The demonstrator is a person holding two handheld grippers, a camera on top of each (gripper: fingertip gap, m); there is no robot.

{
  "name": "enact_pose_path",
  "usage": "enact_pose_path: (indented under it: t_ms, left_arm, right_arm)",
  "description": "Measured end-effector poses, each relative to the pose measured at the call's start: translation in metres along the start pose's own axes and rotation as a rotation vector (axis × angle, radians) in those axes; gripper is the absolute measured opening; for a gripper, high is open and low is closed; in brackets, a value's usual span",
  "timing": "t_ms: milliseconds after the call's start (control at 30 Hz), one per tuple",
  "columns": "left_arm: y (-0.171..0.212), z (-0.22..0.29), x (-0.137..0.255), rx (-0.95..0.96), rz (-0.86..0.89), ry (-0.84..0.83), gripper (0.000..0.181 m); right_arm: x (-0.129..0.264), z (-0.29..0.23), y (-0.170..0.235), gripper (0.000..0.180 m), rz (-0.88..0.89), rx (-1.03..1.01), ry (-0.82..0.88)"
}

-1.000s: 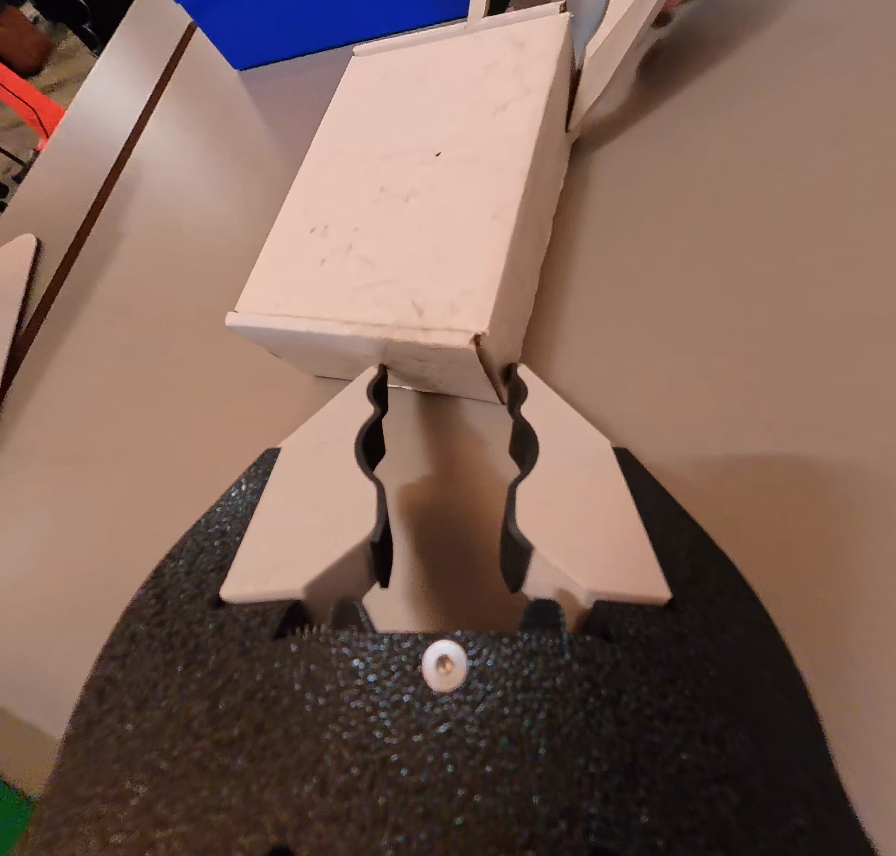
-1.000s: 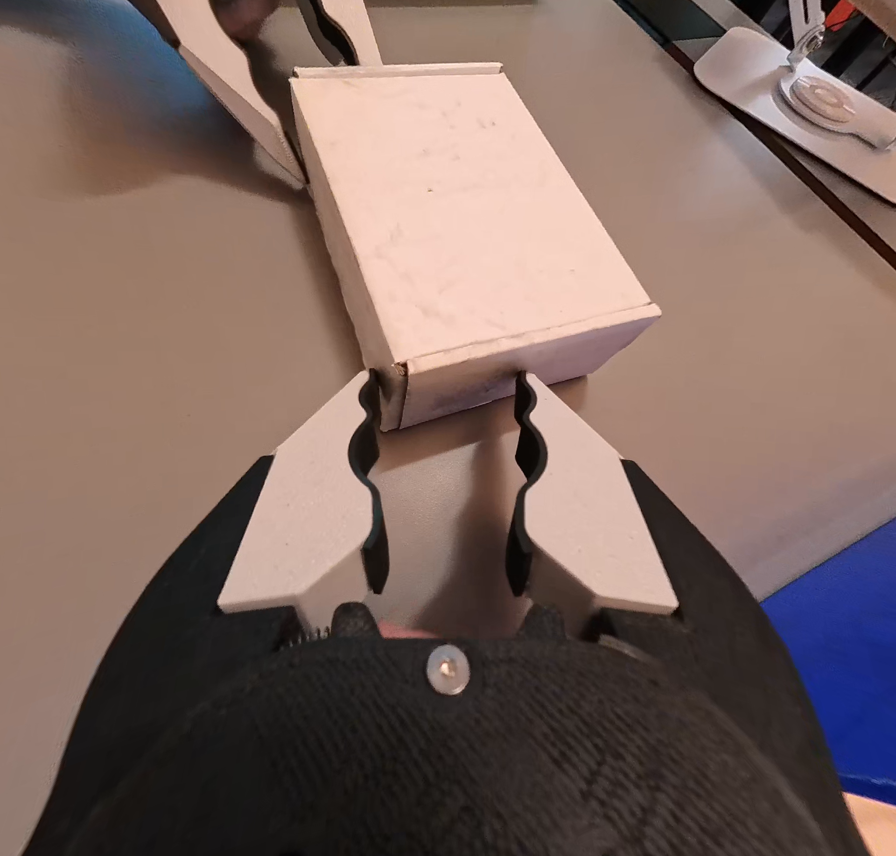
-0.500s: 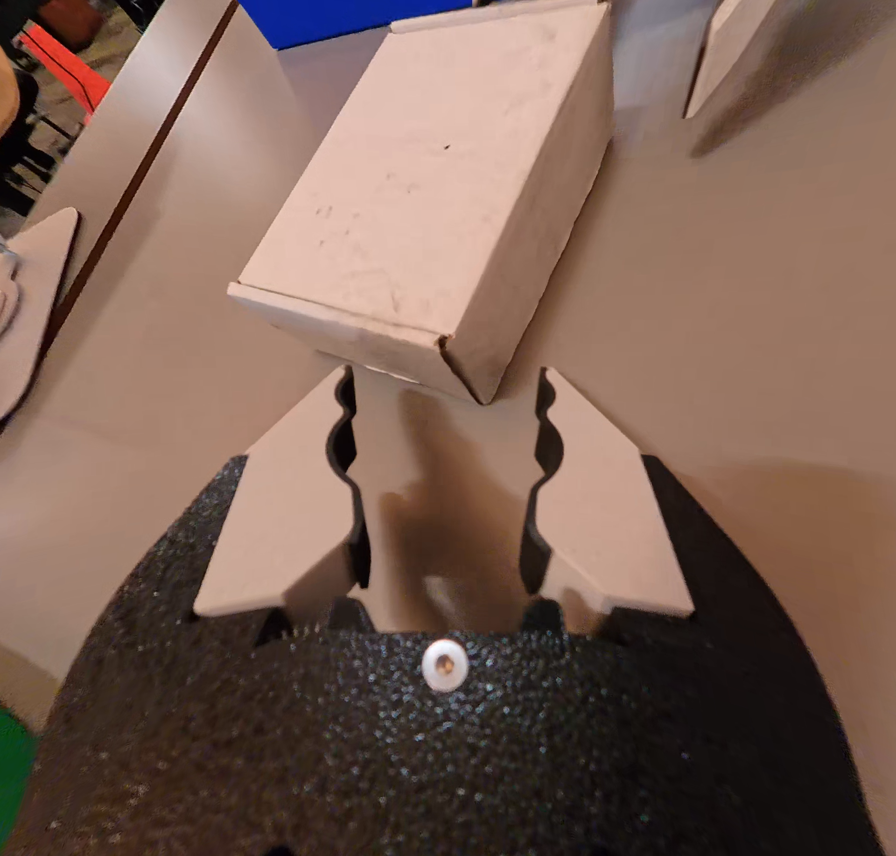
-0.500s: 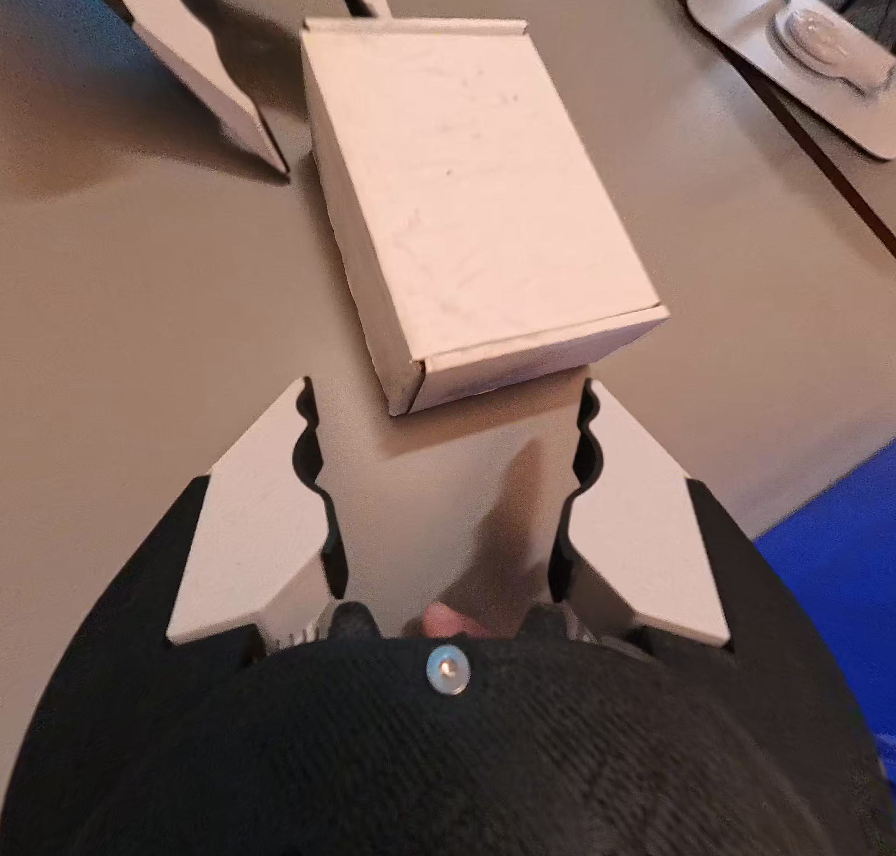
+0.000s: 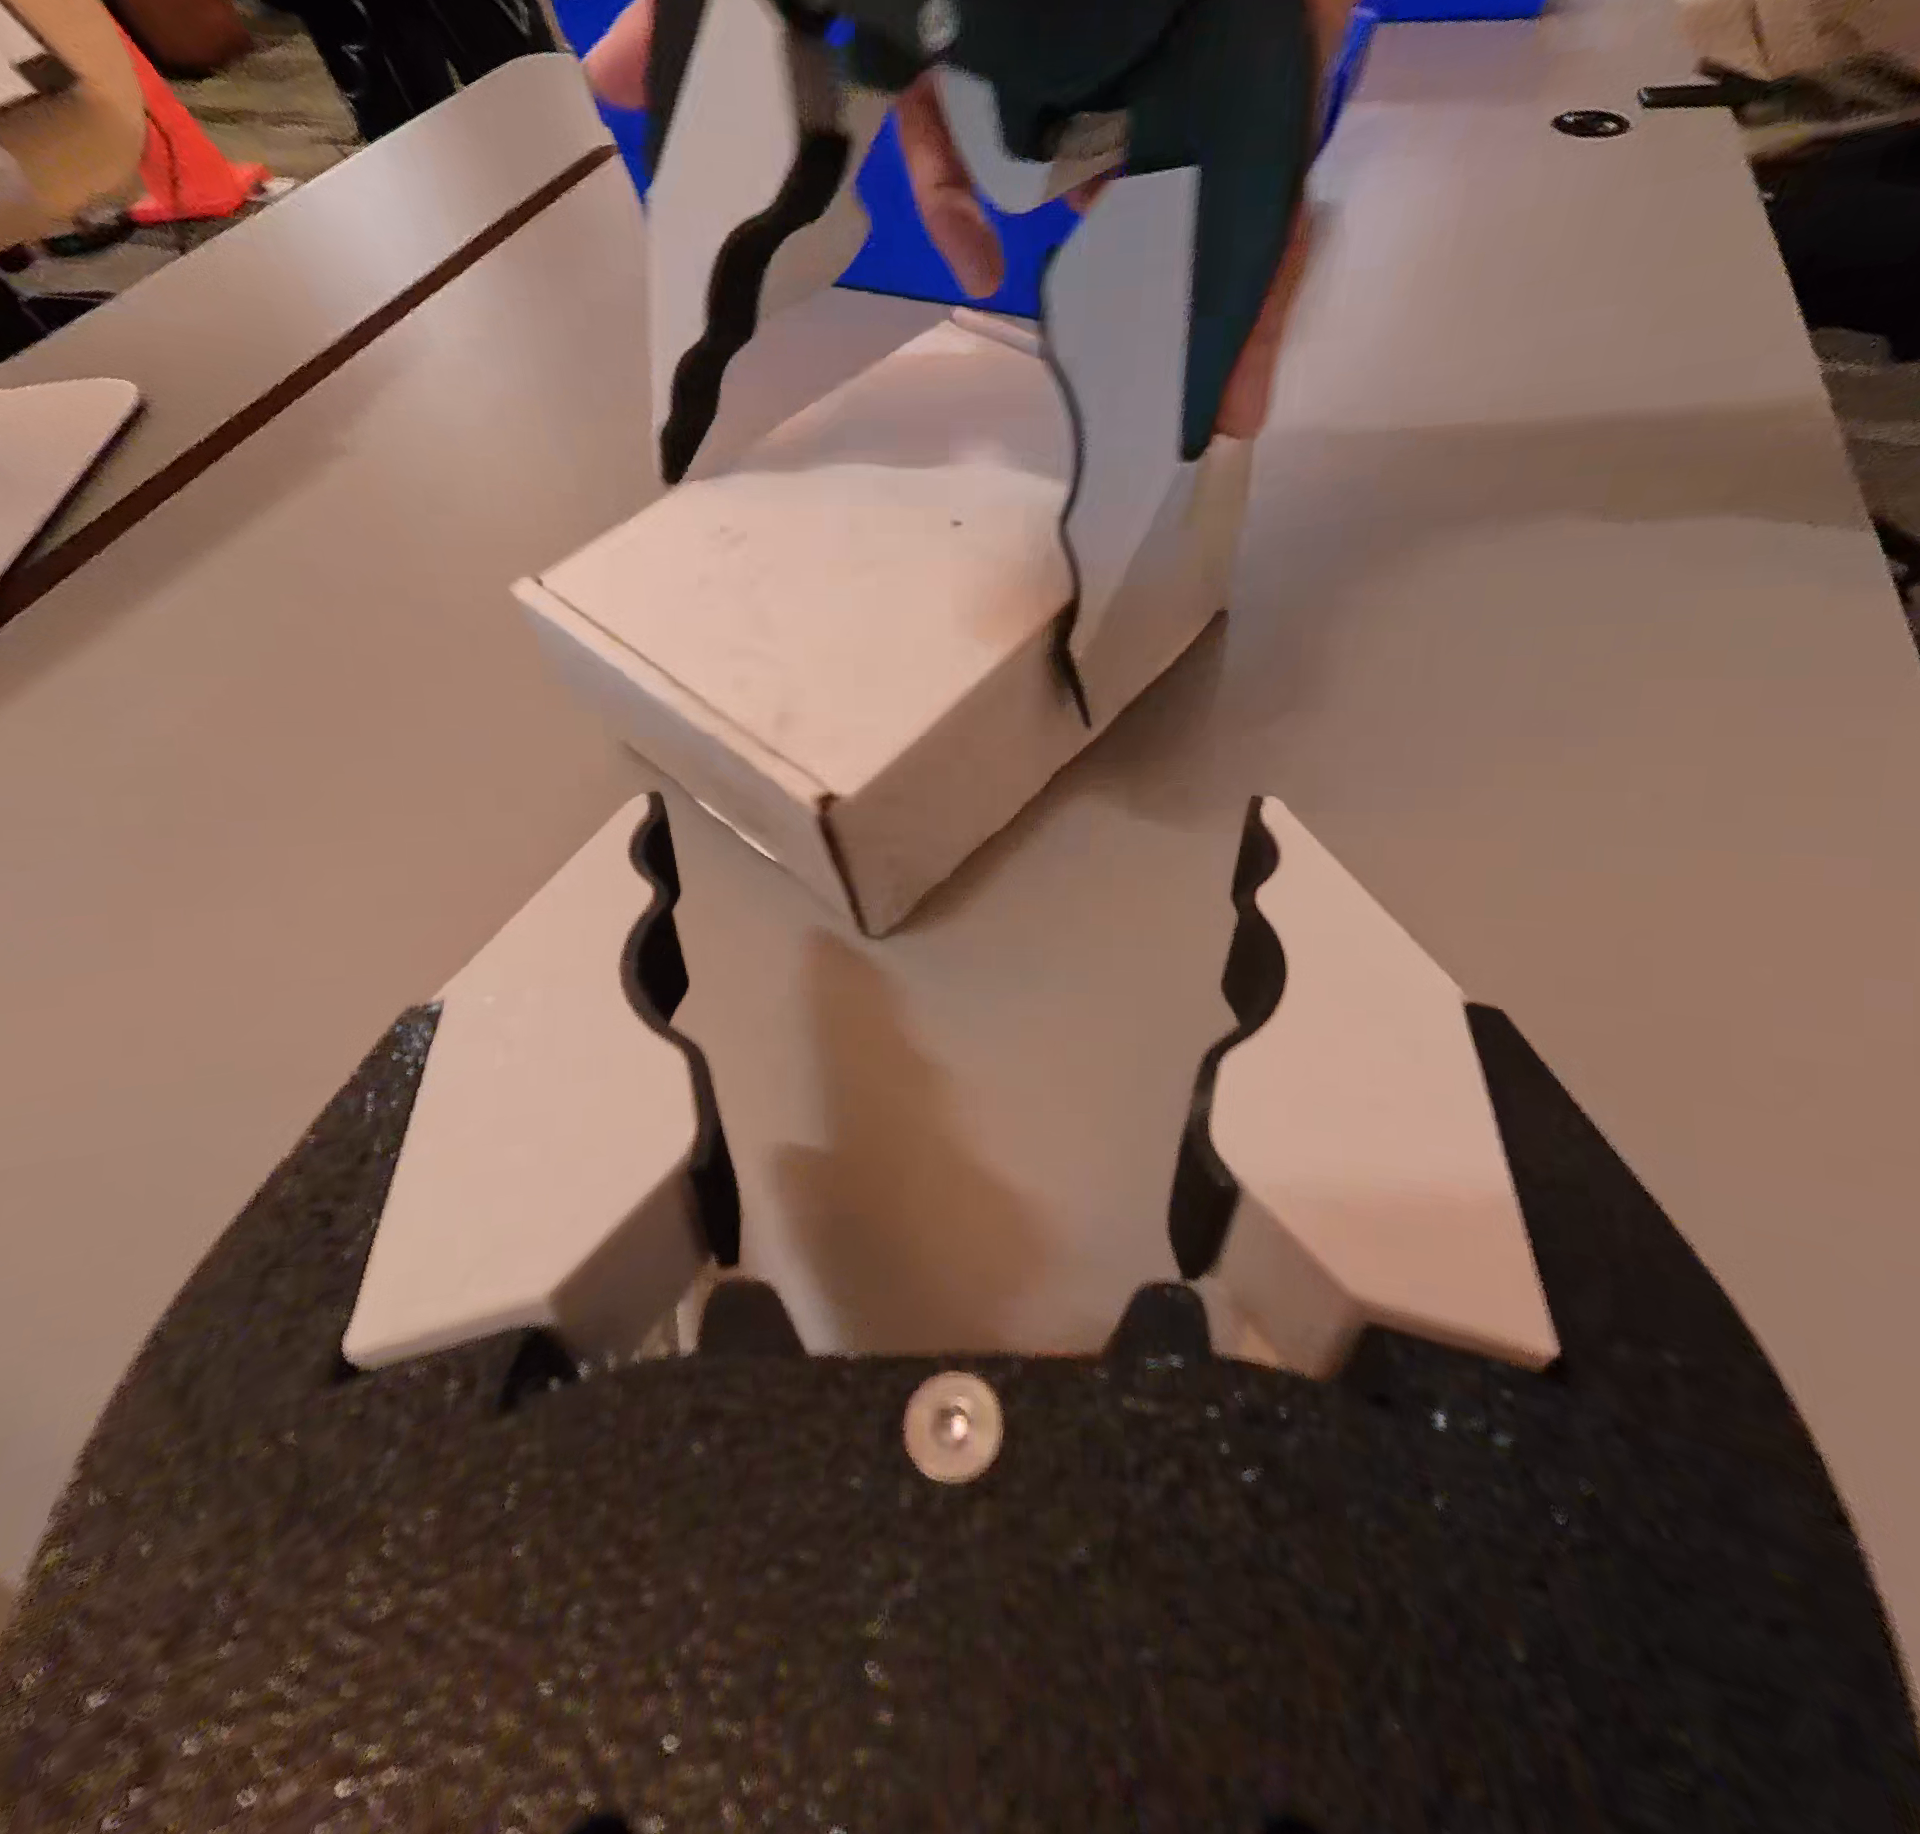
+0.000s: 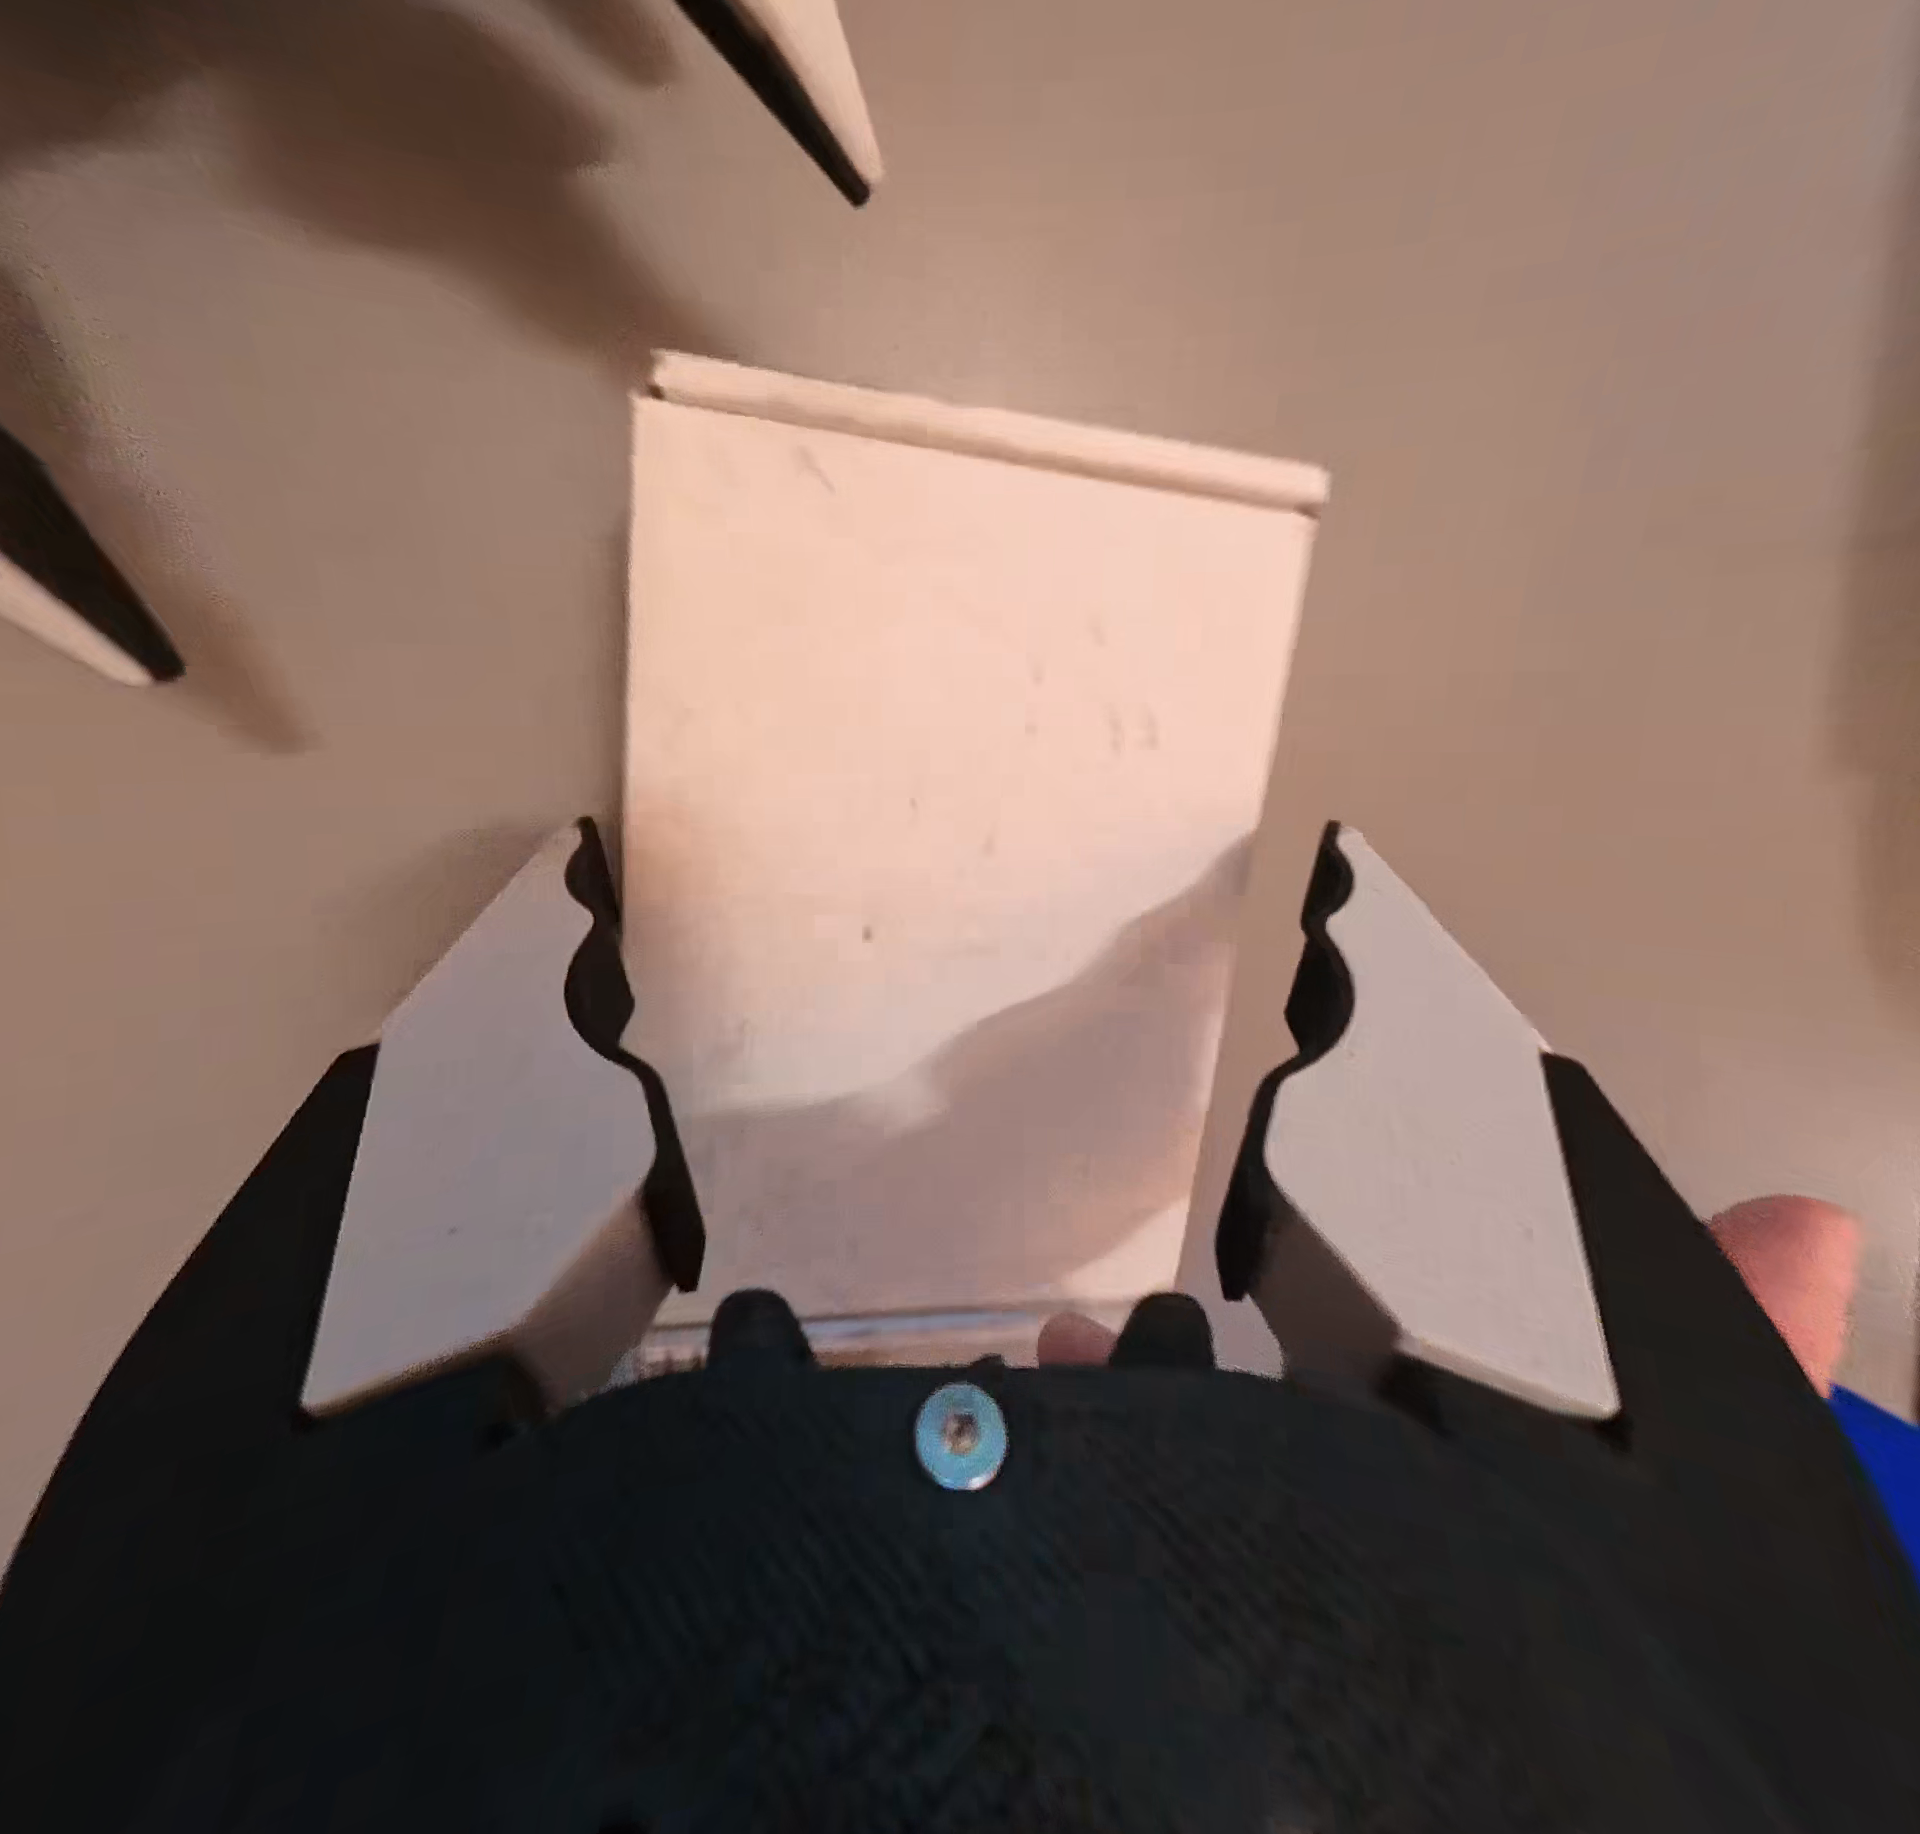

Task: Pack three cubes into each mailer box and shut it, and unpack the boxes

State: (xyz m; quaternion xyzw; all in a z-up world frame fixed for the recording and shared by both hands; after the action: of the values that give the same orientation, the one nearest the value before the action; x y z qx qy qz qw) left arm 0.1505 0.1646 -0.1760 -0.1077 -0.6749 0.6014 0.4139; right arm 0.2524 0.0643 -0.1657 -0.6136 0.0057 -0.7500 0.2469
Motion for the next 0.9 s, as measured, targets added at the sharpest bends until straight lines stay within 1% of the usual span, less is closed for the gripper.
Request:
enact_pose_path:
  t_ms: [33,100,167,300,367,400,500,600,700,800,833,900]
  left_arm:
    - [0.003,0.001,0.0,-0.003,-0.009,0.016,0.105]
    - [0.008,0.0,0.001,-0.014,-0.039,0.013,0.105]
    - [0.009,-0.002,0.002,-0.019,-0.057,-0.008,0.105]
    - [0.008,-0.005,0.006,-0.018,-0.042,-0.024,0.105]
    - [0.006,-0.006,0.008,-0.011,-0.026,-0.03,0.105]
    - [0.006,-0.007,0.009,-0.01,-0.019,-0.033,0.105]
    - [0.007,-0.009,0.01,-0.011,-0.023,-0.048,0.105]
    - [0.01,-0.011,0.009,-0.018,-0.043,-0.065,0.104]
    - [0.013,-0.013,0.007,-0.015,-0.059,-0.077,0.104]
    - [0.014,-0.013,0.005,-0.008,-0.06,-0.07,0.104]
    - [0.014,-0.014,0.005,-0.006,-0.06,-0.07,0.103]
    - [0.014,-0.016,0.003,0.0,-0.067,-0.089,0.101]
  right_arm:
    - [-0.007,0.001,-0.001,0.13,-0.028,-0.009,-0.051]
    - [-0.019,0.0,0.001,0.144,-0.102,-0.024,-0.16]
    - [-0.025,0.0,0.003,0.149,-0.164,0.0,-0.212]
    - [-0.022,-0.001,0.004,0.144,-0.223,0.117,-0.234]
    - [-0.007,0.007,0.007,0.144,-0.223,0.157,-0.211]
    - [0.008,0.014,0.009,0.144,-0.206,0.163,-0.201]
    - [0.074,0.048,0.019,0.143,-0.119,0.154,-0.124]
    - [0.14,0.089,0.057,0.143,-0.17,0.208,0.001]
    - [0.177,0.123,0.118,0.142,-0.274,0.154,0.059]
    - [0.183,0.143,0.181,0.142,-0.347,0.083,0.07]
    - [0.177,0.147,0.199,0.142,-0.368,0.069,0.071]
    - [0.16,0.147,0.226,0.142,-0.413,0.053,0.012]
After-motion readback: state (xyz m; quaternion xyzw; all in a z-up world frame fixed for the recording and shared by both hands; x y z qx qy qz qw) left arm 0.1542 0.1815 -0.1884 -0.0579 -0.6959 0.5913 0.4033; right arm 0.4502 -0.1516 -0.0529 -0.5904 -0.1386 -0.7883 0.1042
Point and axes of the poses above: each gripper's, where its closed fingertips meet, x back along the fingers, y out of its underside, z = x × y across the jaws, the point moved 7 cm from there along x, back along the fingers, and after that the axes turned 8 degrees about x, right-handed, at the moved point
